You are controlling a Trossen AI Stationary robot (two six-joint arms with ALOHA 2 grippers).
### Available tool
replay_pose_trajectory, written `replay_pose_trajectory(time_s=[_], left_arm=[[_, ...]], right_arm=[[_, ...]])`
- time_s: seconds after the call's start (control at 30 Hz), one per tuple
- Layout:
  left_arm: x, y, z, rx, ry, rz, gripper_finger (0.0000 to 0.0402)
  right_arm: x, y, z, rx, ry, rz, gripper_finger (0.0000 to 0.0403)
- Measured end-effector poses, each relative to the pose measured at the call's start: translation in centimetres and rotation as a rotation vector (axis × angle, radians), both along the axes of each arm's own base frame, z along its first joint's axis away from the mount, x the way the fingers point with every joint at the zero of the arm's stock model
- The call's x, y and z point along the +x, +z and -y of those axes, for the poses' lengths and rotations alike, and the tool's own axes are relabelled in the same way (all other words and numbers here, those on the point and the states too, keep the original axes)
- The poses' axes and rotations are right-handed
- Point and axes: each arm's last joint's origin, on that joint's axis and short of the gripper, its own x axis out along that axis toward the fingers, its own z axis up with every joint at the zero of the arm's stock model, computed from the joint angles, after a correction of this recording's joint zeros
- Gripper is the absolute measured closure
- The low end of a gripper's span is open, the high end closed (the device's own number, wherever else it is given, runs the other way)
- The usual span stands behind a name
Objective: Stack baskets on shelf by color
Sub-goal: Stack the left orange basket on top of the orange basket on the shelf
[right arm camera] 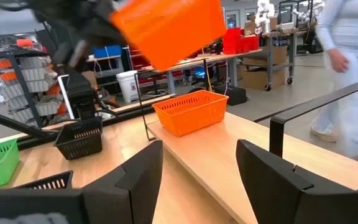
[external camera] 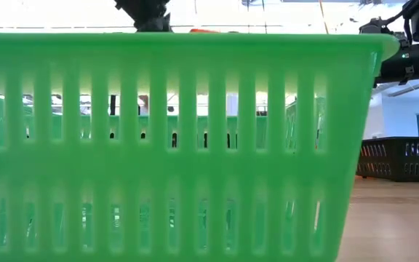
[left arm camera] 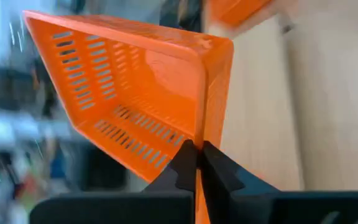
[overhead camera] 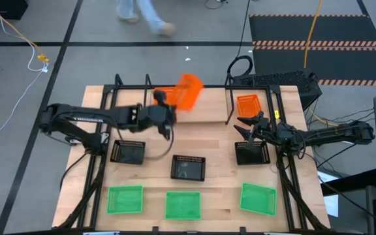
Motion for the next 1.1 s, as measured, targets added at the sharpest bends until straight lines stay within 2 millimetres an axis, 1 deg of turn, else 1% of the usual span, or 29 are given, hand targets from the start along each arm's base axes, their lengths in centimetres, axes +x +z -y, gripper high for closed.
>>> replay_pose_trajectory(time_s=[0.1,0.2,0.33,0.43,0.57,0.7,0.83,0.97,1.1], left_arm=[[-1.0,-0.6,-2.2,-0.187,0.149,0.049,0.0382],[-1.5,-1.5,-3.6,-0.336,0.249,0.063,0.0385],[-1.6,-2.0,-4.6,-0.396,0.312,0.079,0.0395],[-1.5,-2.1,-5.0,-0.411,0.343,0.107,0.0391],[-1.8,-2.7,-5.4,-0.455,0.425,0.101,0.0377],[-2.0,-3.6,-5.3,-0.489,0.474,0.050,0.0373],[-1.9,-4.0,-5.0,-0.487,0.466,0.011,0.0372],[-1.6,-4.2,-4.9,-0.502,0.417,-0.023,0.0372],[-1.5,-4.3,-4.9,-0.501,0.410,-0.030,0.0366]], right_arm=[[0.0,0.0,0.0,0.000,0.000,0.002,0.0204],[0.0,0.0,0.0,0.000,0.000,0.004,0.0204],[0.0,0.1,0.0,0.000,-0.002,0.007,0.0204],[0.0,0.1,0.0,-0.002,-0.003,0.006,0.0204],[0.0,0.1,0.0,-0.003,-0.005,0.005,0.0204],[0.0,0.0,0.0,-0.003,-0.005,0.003,0.0204],[0.0,0.0,0.0,-0.003,-0.005,0.003,0.0204],[0.0,0.1,0.0,-0.003,-0.006,0.005,0.0204],[0.0,0.1,0.0,-0.003,-0.006,0.005,0.0204]])
